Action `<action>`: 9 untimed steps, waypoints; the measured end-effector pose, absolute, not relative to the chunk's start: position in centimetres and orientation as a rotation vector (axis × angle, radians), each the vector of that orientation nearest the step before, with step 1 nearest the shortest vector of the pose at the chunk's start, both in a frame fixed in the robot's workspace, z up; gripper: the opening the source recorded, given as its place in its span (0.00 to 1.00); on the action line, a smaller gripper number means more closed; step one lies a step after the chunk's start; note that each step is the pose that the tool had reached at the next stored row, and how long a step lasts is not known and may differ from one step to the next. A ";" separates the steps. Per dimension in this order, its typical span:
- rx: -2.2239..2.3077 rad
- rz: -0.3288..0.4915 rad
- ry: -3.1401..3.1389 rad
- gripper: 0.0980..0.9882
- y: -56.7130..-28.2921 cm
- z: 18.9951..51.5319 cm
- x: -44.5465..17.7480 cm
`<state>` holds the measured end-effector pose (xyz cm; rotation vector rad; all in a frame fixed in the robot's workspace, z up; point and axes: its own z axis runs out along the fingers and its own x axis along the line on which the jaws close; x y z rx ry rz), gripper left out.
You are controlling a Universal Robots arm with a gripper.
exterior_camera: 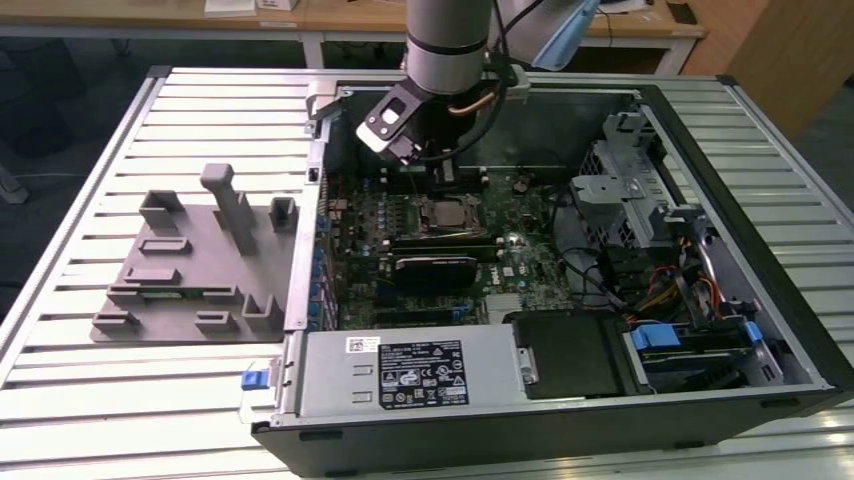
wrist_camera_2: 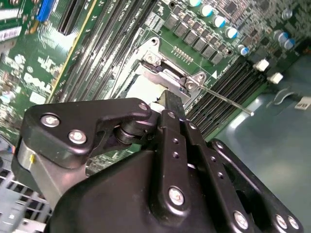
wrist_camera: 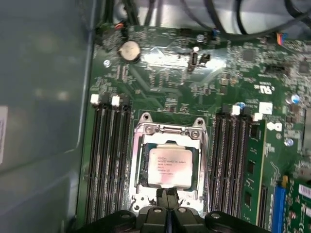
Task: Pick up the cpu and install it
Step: 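Close the cpu cover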
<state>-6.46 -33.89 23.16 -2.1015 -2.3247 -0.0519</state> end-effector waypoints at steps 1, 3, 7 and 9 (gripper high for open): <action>-2.080 -0.052 -2.344 0.01 -33.9 23.1 -6.5; -2.037 -0.052 -2.380 0.01 -33.9 23.1 -6.5; -1.948 -0.050 -2.453 0.01 -33.9 22.9 -6.5; -1.903 -0.049 -2.487 0.01 -33.9 22.9 -6.5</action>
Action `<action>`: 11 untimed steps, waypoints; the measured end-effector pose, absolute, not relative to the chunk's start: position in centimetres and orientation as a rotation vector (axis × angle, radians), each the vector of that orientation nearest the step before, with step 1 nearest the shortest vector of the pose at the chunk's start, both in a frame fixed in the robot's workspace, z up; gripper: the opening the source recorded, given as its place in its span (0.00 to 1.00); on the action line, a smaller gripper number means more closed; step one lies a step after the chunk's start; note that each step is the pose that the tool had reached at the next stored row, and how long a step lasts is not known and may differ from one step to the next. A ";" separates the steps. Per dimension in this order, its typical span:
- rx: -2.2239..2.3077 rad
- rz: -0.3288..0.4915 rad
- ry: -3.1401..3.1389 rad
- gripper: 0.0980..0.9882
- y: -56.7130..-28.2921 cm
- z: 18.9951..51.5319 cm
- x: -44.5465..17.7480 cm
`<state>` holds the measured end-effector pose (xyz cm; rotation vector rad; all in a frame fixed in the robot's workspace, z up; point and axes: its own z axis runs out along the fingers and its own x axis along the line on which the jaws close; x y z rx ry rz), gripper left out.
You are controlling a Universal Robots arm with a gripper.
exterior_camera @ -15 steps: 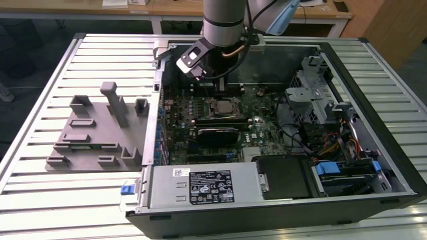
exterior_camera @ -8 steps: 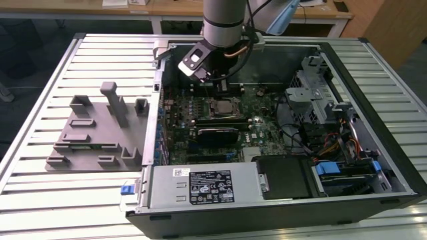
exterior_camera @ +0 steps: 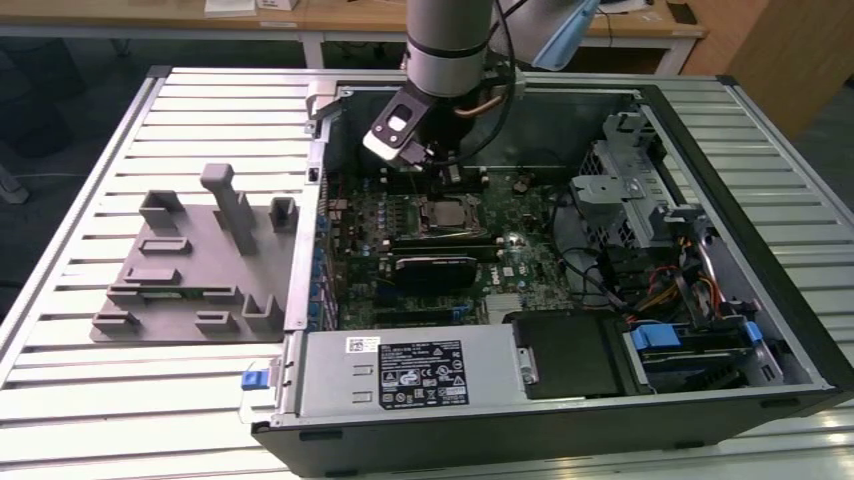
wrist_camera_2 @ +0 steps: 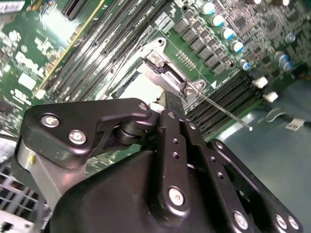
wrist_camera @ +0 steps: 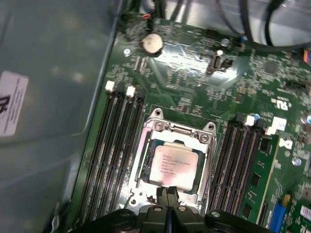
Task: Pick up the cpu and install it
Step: 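Close the cpu cover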
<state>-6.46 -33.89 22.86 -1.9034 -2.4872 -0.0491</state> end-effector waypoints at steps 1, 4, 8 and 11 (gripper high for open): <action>-1.881 -0.049 -2.504 0.01 -33.9 22.8 -6.5; -1.813 -0.047 -2.554 0.01 -33.9 22.7 -6.5; -1.717 -0.046 -2.618 0.01 -33.9 22.6 -6.5; -1.646 -0.044 -2.663 0.01 -33.9 22.6 -6.5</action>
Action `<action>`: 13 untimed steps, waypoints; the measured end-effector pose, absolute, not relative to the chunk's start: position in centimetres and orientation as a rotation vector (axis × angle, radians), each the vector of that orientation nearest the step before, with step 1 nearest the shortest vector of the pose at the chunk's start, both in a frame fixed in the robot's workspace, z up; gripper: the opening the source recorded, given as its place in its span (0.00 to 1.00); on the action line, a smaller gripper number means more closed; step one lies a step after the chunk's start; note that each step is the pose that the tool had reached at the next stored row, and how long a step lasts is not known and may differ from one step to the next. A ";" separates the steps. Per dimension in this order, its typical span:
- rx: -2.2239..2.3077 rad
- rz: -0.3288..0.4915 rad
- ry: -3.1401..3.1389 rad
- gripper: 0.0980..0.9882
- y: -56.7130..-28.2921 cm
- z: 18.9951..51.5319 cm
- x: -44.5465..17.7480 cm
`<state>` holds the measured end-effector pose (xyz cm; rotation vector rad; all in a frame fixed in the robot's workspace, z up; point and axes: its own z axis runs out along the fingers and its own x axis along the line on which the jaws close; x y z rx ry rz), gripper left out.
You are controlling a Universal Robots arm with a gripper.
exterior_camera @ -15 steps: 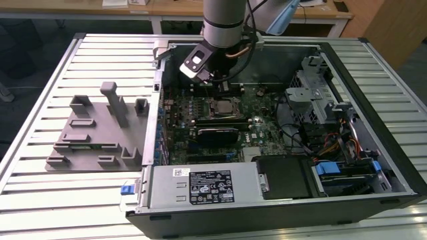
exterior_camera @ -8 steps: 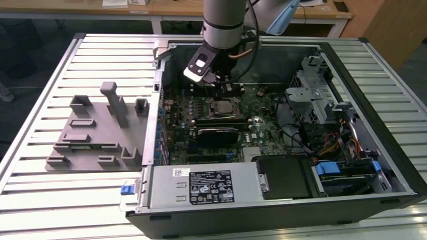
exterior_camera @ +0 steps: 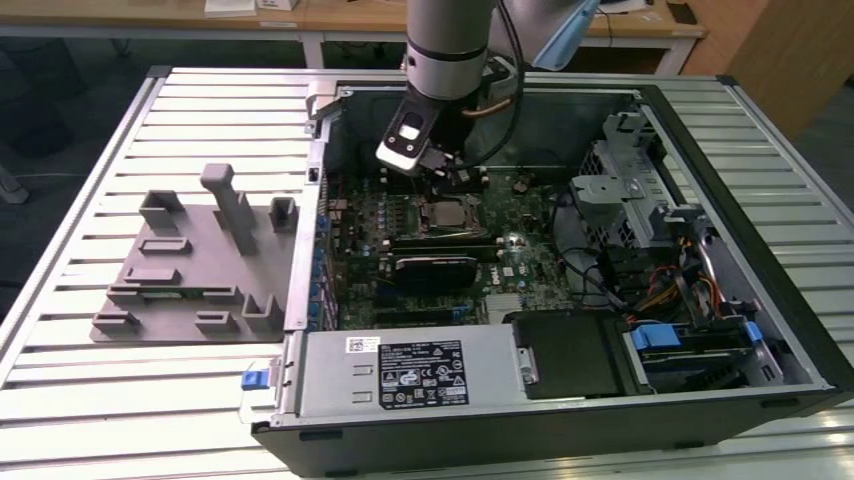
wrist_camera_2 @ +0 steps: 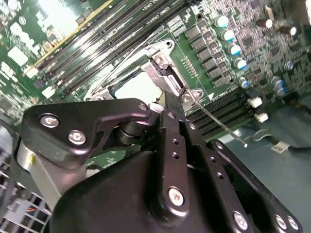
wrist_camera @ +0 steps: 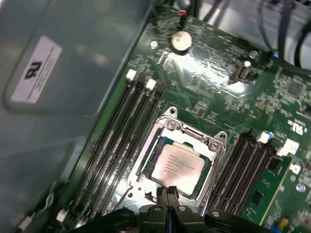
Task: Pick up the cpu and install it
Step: 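Close the cpu cover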
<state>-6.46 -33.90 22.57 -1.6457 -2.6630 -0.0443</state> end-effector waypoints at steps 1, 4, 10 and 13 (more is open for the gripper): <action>-1.620 -0.044 -2.679 0.01 -33.9 22.5 -6.5; -1.547 -0.042 -2.721 0.01 -33.9 22.5 -6.5; -1.396 -0.037 -2.802 0.01 -33.9 22.4 -6.5; -1.319 -0.034 -2.839 0.01 -33.9 22.4 -6.5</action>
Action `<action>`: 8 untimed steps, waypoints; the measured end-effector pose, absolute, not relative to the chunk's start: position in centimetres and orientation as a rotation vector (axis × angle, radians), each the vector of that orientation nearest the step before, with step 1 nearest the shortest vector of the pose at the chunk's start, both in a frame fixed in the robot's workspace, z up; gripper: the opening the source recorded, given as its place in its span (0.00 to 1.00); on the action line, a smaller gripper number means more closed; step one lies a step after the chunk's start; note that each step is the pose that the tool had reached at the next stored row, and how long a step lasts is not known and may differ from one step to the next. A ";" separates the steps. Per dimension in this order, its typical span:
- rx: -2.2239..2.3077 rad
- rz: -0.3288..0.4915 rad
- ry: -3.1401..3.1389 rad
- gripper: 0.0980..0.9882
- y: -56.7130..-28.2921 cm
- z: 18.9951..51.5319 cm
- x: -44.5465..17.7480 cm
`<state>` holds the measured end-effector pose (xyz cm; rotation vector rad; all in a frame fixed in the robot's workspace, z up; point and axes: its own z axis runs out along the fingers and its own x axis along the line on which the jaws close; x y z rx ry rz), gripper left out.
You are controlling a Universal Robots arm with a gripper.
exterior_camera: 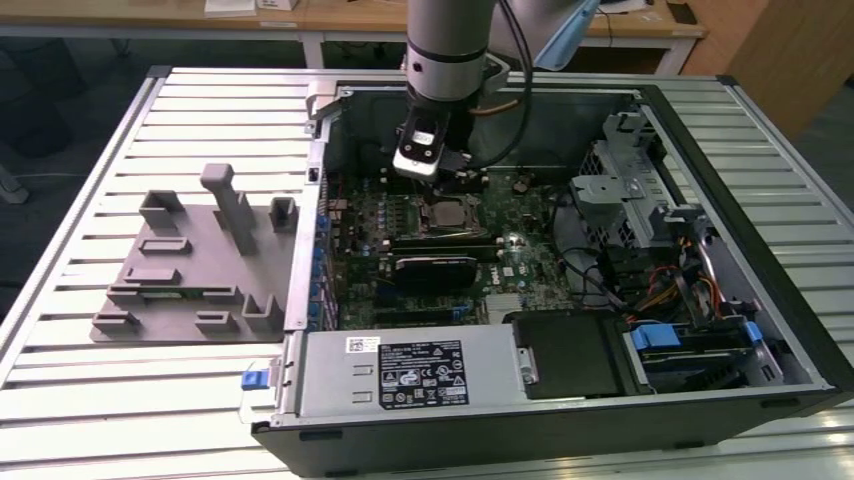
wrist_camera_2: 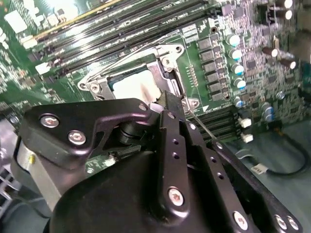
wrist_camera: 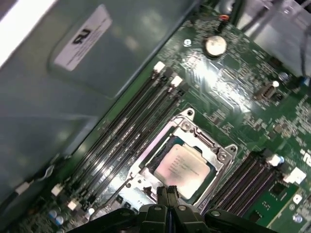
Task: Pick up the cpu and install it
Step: 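Close the cpu cover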
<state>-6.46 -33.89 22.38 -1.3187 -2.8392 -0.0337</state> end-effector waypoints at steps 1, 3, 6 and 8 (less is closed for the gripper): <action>-1.294 -0.032 -2.851 0.01 -33.9 22.4 -6.5; -1.245 -0.030 -2.873 0.01 -33.9 22.4 -6.5; -1.172 -0.028 -2.903 0.01 -33.9 22.3 -6.5; -1.124 -0.026 -2.922 0.01 -33.9 22.3 -6.5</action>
